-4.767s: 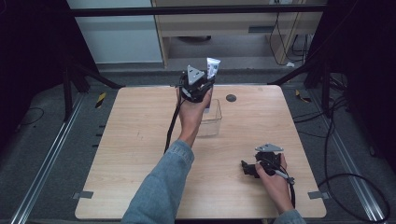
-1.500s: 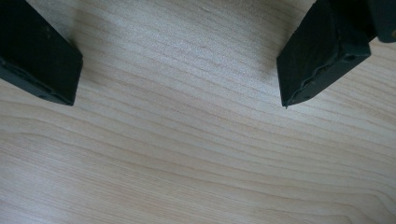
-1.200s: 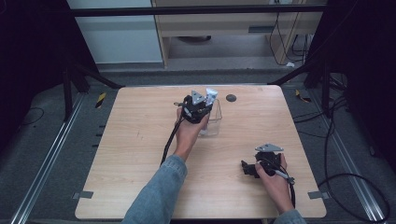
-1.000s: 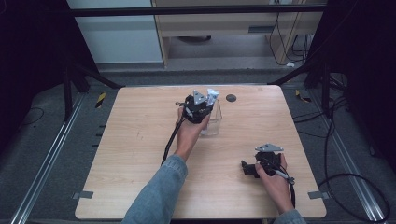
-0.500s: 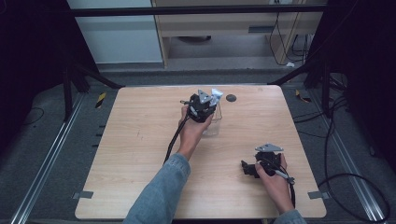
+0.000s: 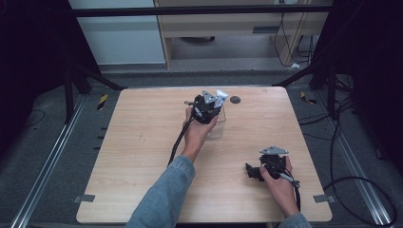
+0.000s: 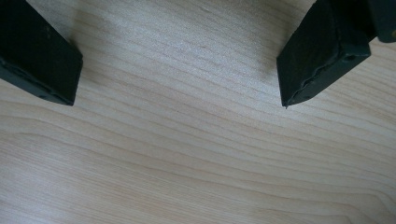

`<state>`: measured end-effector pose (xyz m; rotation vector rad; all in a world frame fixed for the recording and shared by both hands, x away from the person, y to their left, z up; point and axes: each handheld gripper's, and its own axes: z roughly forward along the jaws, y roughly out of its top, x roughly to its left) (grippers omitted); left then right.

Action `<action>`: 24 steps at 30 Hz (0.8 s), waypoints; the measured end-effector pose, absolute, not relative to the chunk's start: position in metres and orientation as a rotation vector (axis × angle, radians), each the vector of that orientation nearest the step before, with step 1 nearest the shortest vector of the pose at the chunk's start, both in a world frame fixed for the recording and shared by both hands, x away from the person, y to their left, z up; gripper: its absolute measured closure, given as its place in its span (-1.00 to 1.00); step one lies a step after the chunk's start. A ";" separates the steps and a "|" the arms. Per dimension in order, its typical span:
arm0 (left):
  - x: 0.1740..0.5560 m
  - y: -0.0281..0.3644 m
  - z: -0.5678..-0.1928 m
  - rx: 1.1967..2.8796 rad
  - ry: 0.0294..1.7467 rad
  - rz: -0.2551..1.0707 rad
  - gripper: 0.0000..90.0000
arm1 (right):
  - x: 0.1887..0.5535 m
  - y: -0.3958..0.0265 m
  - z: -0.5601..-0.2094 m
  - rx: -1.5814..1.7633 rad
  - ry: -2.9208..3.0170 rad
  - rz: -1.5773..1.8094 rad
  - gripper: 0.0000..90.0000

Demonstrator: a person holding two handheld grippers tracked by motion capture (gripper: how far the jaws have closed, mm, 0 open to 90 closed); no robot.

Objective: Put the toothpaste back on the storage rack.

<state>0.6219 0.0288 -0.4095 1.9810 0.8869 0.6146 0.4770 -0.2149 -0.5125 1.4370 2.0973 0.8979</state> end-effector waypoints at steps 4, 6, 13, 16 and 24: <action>0.623 0.027 -0.409 1.989 0.888 0.614 0.65 | 0.477 -0.215 -0.513 1.436 2.096 0.900 -0.99; 0.624 0.025 -0.410 1.990 0.887 0.611 0.65 | 0.477 -0.215 -0.513 1.437 2.097 0.900 -0.99; 0.625 0.022 -0.409 2.006 0.888 0.608 0.64 | 0.477 -0.215 -0.513 1.436 2.097 0.900 -0.99; 0.626 0.022 -0.409 2.007 0.893 0.604 0.64 | 0.477 -0.215 -0.513 1.436 2.096 0.900 -0.99; 0.627 0.020 -0.408 2.010 0.901 0.592 0.63 | 0.477 -0.215 -0.513 1.438 2.097 0.900 -0.99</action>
